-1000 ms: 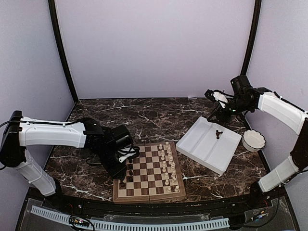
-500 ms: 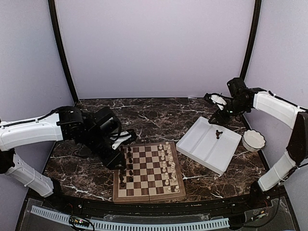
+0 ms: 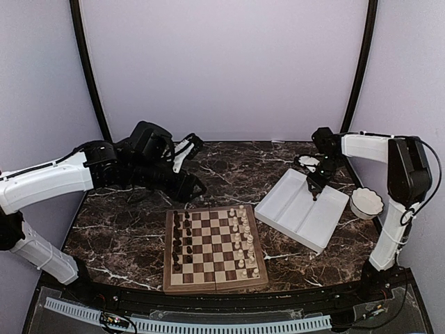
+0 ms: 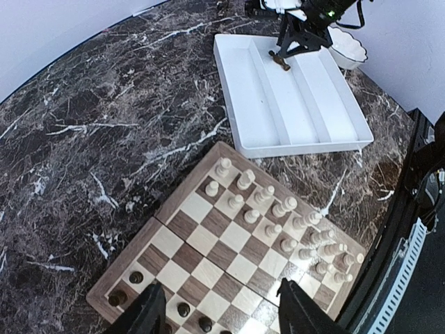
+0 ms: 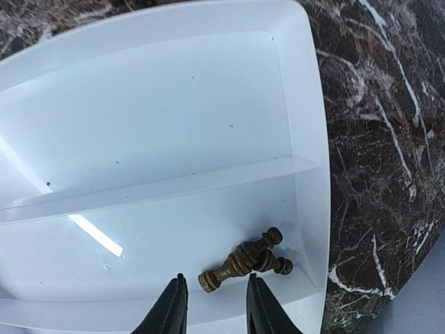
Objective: Set up the chess pieces on the board
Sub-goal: Pick up the chess pile from the storage box.
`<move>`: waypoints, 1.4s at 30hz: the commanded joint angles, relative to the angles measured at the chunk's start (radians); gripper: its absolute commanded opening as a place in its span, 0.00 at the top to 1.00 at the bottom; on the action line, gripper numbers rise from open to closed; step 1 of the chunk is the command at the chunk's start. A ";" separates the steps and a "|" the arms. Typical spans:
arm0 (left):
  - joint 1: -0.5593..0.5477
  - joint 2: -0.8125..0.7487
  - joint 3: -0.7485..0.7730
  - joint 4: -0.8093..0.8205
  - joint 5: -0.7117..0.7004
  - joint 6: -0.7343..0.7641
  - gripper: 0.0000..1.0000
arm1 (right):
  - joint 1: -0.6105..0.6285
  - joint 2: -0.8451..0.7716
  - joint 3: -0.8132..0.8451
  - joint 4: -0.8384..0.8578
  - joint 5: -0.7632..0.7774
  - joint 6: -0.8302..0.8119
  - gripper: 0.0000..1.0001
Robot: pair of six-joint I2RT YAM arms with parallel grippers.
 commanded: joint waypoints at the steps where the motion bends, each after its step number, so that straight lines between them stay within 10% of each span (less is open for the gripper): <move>1: 0.019 0.037 0.010 0.107 0.062 0.000 0.42 | -0.019 0.041 0.050 -0.046 0.110 0.041 0.67; 9: 0.032 0.080 -0.005 0.117 0.099 0.015 0.42 | -0.021 0.165 0.113 -0.121 0.095 0.080 0.56; 21: 0.052 0.095 -0.014 0.136 0.126 0.015 0.42 | 0.067 0.138 0.218 -0.306 -0.337 0.001 0.62; 42: 0.052 0.096 -0.017 0.144 0.159 -0.014 0.42 | 0.082 0.058 0.032 -0.164 0.069 0.026 0.66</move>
